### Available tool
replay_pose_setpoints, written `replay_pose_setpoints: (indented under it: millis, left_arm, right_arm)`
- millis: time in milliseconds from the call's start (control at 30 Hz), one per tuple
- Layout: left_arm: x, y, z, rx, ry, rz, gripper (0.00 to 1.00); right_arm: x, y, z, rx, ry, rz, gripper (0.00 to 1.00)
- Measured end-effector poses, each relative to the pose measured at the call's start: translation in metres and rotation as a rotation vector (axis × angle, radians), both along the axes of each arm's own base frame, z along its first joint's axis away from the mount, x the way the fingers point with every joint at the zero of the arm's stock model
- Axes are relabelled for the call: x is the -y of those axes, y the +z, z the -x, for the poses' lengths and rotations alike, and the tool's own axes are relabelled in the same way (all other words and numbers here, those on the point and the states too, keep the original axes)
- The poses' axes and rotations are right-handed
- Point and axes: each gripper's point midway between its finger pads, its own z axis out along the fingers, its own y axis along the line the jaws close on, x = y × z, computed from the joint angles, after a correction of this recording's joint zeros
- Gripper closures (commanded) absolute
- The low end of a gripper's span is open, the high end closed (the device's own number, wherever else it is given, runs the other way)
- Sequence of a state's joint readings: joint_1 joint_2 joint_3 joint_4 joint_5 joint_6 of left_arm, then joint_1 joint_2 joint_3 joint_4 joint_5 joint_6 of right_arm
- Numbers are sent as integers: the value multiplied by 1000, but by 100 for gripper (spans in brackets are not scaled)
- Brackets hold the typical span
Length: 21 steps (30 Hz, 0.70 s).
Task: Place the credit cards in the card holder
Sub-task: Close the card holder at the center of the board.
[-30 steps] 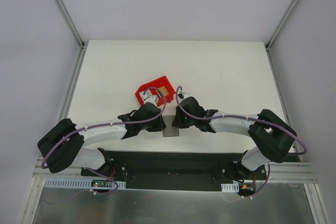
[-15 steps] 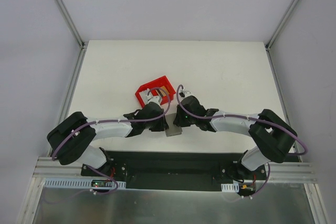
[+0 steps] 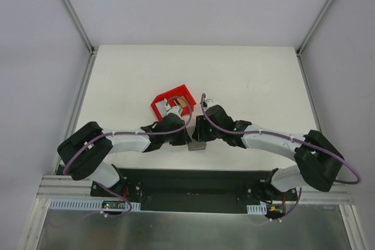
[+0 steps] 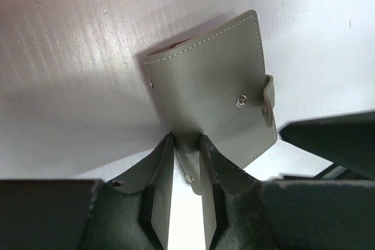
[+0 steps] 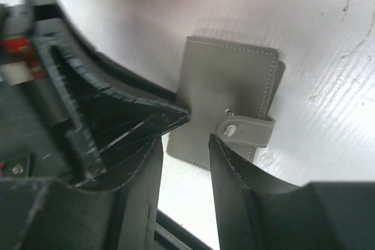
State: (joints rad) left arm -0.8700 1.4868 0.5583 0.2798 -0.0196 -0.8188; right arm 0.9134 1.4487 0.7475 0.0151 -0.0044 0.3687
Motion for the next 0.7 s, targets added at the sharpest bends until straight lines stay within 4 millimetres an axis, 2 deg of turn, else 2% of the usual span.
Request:
replay_pose_setpoints:
  millis: [167,233,433,700]
  left_arm:
    - [0,0,0,-3,0,-3,79]
    - [0,0,0,-4,0,-4,76]
    - [1,1,0,-2,-1,-3,68]
    - [1,2,-1,1,-5,-4,67]
  right_arm:
    - [6,36,-4,70,-6,-63,86]
    - [13,42,-10,83,-32,-77,88]
    - [31,17,-10,34,-82,-25,91]
    - [35,-9,-5,-45,-93,23,91]
